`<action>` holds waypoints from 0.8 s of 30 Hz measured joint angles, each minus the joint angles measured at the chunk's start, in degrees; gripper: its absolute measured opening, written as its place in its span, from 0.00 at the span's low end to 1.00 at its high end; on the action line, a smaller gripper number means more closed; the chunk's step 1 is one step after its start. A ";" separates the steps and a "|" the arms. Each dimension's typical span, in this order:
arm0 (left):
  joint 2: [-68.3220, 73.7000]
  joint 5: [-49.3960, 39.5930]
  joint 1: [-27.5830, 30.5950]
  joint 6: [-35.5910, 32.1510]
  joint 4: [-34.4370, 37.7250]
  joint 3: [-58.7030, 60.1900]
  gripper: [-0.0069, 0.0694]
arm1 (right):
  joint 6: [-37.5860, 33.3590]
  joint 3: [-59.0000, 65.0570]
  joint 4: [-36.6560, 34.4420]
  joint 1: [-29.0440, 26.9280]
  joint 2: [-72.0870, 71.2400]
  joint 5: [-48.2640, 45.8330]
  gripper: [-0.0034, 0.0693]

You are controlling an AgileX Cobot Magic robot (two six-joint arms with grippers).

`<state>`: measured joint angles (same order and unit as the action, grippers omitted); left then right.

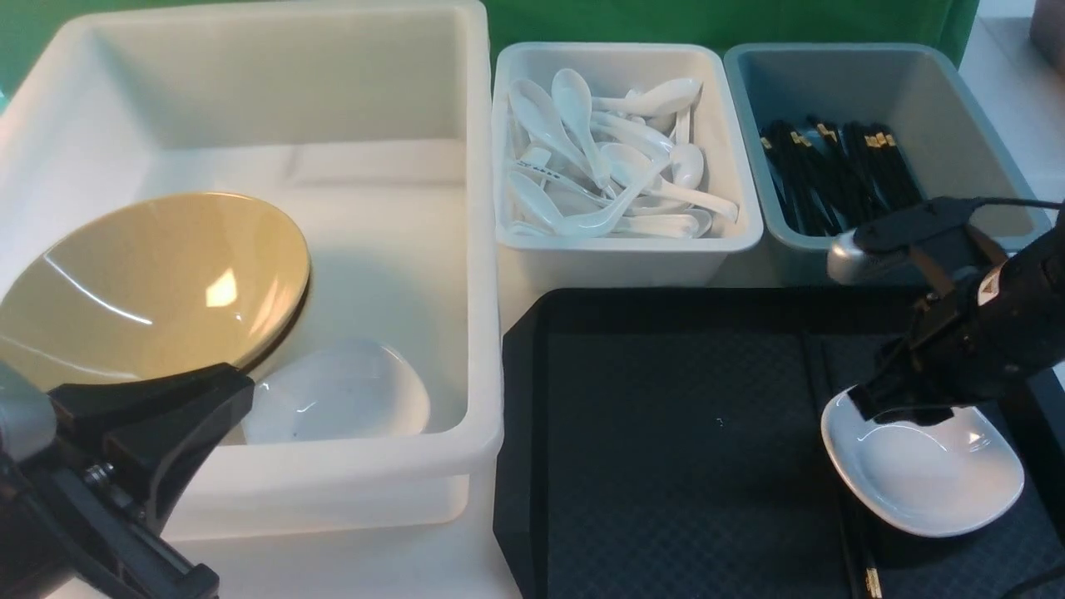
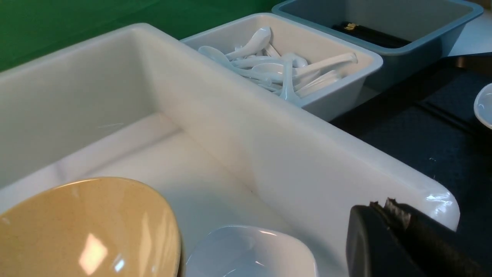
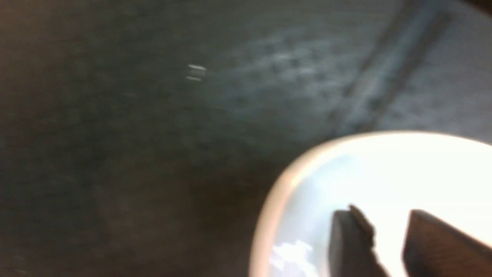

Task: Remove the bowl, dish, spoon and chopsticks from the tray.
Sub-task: Use the right arm to grab the plate

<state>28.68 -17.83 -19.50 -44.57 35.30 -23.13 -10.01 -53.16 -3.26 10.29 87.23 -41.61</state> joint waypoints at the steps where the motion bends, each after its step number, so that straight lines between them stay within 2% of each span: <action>1: 0.00 -0.07 0.00 0.00 0.00 0.00 0.08 | 0.00 0.06 0.71 -1.57 0.00 -0.55 0.49; 5: 0.00 -0.42 0.00 0.24 0.02 0.00 0.08 | 0.00 1.58 2.59 -7.01 0.83 0.17 0.60; 8: 0.00 -0.42 0.00 0.24 0.02 0.00 0.08 | 0.34 2.34 3.26 -9.37 3.33 2.36 0.62; 13: 0.00 -0.42 0.00 0.24 0.02 0.00 0.08 | 1.17 2.38 3.26 -9.77 7.62 4.52 0.62; 15: 0.00 -0.42 0.00 0.24 0.02 0.00 0.08 | 1.30 2.38 2.74 -9.77 9.36 4.98 0.59; 19: 0.00 -0.42 0.00 0.19 -0.61 0.00 0.08 | 1.24 2.03 2.05 -9.88 9.42 4.53 0.43; 20: 0.00 -0.42 0.00 0.13 -1.09 0.00 0.08 | 1.24 1.83 1.91 -10.01 9.29 3.76 0.42; 24: -0.54 -0.54 0.00 -0.36 -6.42 0.00 0.08 | 1.08 0.95 1.68 -10.07 6.69 -0.20 0.33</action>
<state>28.14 -18.37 -19.50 -44.93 28.88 -23.13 -8.94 -52.20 -1.58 0.22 93.92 -41.81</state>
